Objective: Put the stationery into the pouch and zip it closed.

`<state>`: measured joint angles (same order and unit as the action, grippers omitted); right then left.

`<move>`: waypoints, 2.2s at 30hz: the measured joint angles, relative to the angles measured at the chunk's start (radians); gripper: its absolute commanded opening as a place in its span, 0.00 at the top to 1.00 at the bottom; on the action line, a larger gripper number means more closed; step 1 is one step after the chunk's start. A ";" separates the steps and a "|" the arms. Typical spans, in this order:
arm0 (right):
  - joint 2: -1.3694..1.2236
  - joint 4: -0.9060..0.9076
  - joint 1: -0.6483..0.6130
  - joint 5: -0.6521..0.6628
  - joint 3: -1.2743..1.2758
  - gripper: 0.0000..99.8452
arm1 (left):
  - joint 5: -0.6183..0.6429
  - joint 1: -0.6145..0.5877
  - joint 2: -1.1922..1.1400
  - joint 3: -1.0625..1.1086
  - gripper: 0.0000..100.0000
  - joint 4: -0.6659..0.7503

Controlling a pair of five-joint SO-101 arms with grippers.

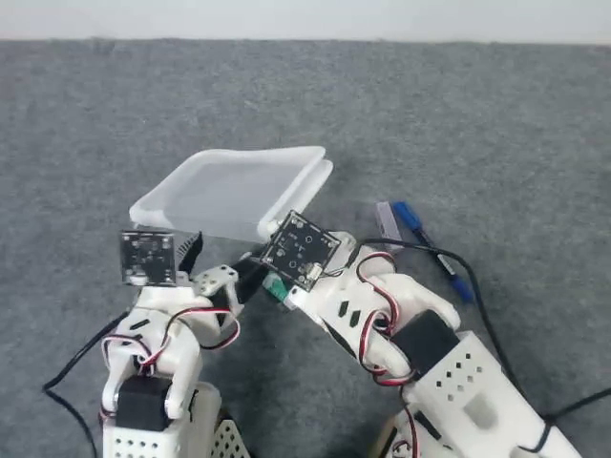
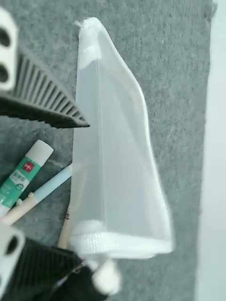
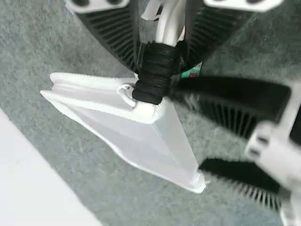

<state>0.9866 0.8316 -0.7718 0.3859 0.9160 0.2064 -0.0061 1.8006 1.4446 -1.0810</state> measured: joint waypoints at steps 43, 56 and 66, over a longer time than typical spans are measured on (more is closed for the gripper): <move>0.000 -0.005 -0.078 -0.002 0.098 0.99 | -0.213 -0.138 0.000 0.000 0.68 -0.002; 0.000 -0.005 -0.106 -0.002 0.124 0.99 | -0.364 -0.040 0.000 -0.002 0.69 -0.029; 0.006 -0.005 -0.107 0.000 0.137 0.99 | -0.364 -0.086 0.000 -0.002 0.69 -0.029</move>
<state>0.9927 0.8270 -0.8792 0.3859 1.0526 -0.1573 -0.0921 1.8006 1.4431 -1.1101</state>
